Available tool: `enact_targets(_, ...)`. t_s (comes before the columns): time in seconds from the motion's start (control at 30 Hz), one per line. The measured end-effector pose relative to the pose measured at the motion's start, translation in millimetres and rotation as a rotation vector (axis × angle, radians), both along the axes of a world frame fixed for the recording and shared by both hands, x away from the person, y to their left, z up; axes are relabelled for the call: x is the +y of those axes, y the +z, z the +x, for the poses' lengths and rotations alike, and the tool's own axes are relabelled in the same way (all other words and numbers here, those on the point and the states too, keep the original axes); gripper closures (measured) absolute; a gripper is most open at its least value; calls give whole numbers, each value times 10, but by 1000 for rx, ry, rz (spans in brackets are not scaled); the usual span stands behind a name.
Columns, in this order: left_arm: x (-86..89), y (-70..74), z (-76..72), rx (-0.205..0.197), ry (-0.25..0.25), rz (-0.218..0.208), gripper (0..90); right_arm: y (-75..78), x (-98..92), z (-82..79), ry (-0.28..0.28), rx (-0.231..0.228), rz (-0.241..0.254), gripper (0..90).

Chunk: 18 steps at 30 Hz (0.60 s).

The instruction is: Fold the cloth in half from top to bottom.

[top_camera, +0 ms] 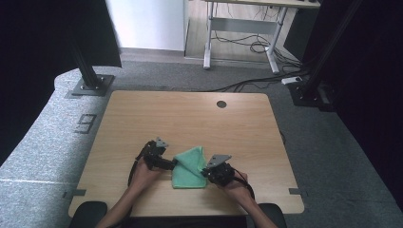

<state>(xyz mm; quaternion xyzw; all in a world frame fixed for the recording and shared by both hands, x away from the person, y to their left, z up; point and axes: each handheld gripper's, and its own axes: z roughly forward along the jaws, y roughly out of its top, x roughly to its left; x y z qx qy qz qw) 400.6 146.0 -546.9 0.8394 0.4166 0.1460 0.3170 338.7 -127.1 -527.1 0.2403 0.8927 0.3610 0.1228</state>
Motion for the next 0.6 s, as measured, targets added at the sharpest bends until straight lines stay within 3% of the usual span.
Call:
enact_targets(0.1,-28,44,-24,17,-31,12,69,-28,-20,19,-11,22,21,827)
enact_targets(0.17,-58,102,-56,27,-87,22,63,-43,-22,29,-14,28,23,822)
enact_targets(0.23,-78,190,-89,37,-133,8,61,-61,-31,45,-19,43,38,818)
enact_targets(0.33,-65,351,-73,9,-138,-21,69,-72,-41,44,-28,50,48,811)
enact_targets(0.5,-97,510,185,-11,-87,-40,87,-78,-30,40,-32,47,44,807)
enact_targets(0.6,-244,520,418,0,-88,-2,87,-80,-26,38,-33,46,45,806)
